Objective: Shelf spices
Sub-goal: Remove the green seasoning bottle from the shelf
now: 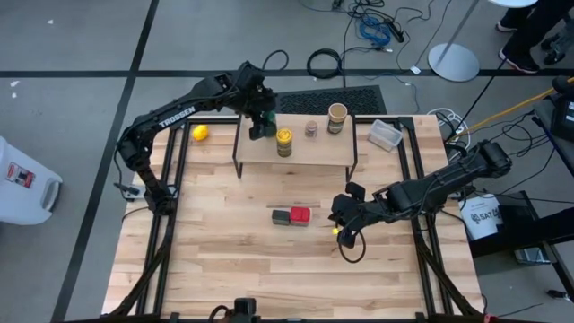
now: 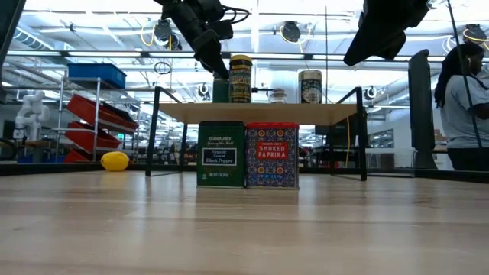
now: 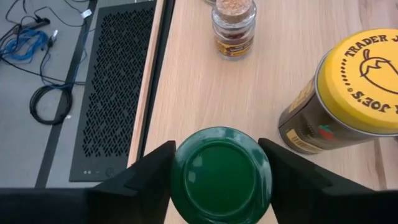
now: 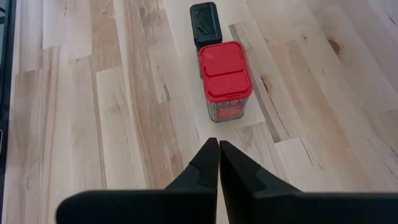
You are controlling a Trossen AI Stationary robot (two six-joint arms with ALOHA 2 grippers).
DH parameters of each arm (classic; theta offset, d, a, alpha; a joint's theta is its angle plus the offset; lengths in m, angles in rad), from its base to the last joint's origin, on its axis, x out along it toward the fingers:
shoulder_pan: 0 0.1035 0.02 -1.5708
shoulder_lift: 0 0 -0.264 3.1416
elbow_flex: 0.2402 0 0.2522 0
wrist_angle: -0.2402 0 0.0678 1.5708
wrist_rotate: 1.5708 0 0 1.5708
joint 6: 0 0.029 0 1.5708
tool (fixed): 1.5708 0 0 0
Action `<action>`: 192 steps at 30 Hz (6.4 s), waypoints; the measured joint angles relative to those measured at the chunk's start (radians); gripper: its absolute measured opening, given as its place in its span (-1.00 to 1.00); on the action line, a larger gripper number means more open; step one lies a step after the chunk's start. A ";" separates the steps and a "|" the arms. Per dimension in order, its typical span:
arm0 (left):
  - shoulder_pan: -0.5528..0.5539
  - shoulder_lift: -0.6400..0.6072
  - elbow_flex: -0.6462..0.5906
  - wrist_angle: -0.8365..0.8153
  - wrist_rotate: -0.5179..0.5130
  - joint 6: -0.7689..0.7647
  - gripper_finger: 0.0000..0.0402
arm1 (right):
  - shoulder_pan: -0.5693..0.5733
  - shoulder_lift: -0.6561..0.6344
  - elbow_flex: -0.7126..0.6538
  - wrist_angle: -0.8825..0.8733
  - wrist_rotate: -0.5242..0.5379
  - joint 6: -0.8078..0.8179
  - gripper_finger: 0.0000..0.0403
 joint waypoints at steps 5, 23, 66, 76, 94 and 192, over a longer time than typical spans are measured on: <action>0.000 -0.002 0.001 -0.022 0.000 0.001 0.04 | 0.000 0.000 0.000 0.000 0.000 0.002 -1.00; -0.014 -0.115 0.006 -0.196 0.015 0.036 0.06 | 0.000 0.000 0.000 0.003 0.002 0.002 -1.00; -0.716 -0.230 -0.077 -0.018 -0.542 -0.890 0.06 | -0.022 0.149 0.000 0.753 0.421 -0.446 0.64; -0.812 -0.205 -0.210 0.193 -0.730 -1.075 0.06 | 0.040 0.170 0.000 0.793 0.496 -0.495 0.70; -0.838 -0.076 -0.221 0.388 -0.777 -1.124 0.06 | 0.037 0.217 0.000 0.700 0.606 -0.446 0.70; -0.909 -0.140 -0.251 0.541 -0.482 -0.202 0.58 | 0.030 0.085 0.000 0.598 0.231 -0.421 -0.03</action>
